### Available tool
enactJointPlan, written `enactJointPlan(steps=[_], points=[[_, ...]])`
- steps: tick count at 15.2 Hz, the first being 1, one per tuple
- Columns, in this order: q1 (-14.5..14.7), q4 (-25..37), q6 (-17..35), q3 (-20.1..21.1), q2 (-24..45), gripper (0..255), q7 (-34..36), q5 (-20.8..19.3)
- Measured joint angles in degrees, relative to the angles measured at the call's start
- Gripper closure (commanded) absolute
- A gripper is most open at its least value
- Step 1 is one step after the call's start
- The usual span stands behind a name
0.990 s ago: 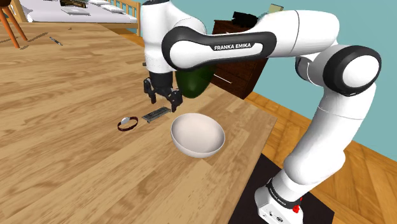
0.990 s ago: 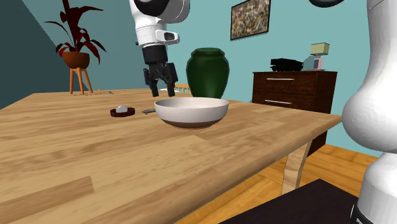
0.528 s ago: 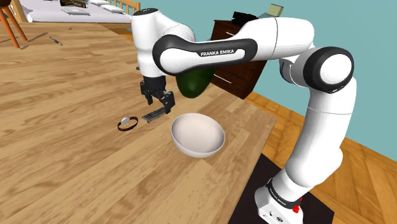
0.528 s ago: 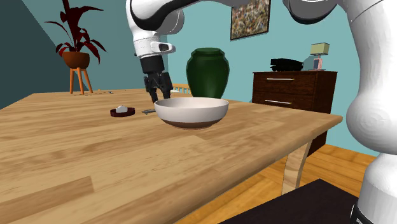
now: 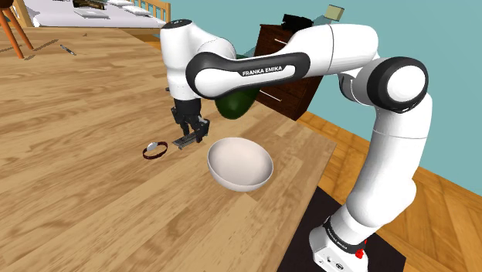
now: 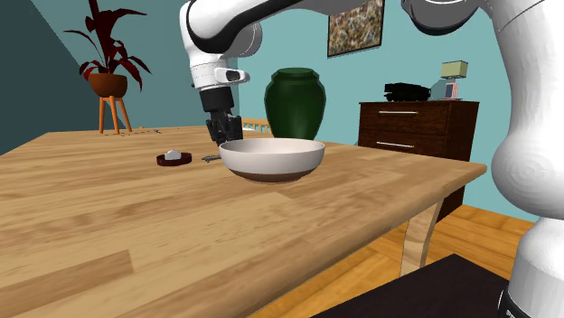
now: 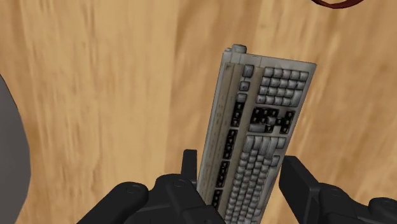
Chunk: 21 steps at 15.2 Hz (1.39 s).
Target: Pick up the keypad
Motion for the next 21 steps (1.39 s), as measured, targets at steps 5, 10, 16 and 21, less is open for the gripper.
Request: enactJointPlan(steps=[5,10,16,21], points=[[-0.1,-0.1,0.1,0.0,-0.1,255,0.0,0.0],[0.3,2.1,-2.2,0.2,-0.2,255,-0.5,0.4],[0.7,5.9,-6.3,0.6,-0.9,255,-1.6,1.2],[1.3,9.5,-9.8,0.7,-1.2,255,-2.3,1.5]])
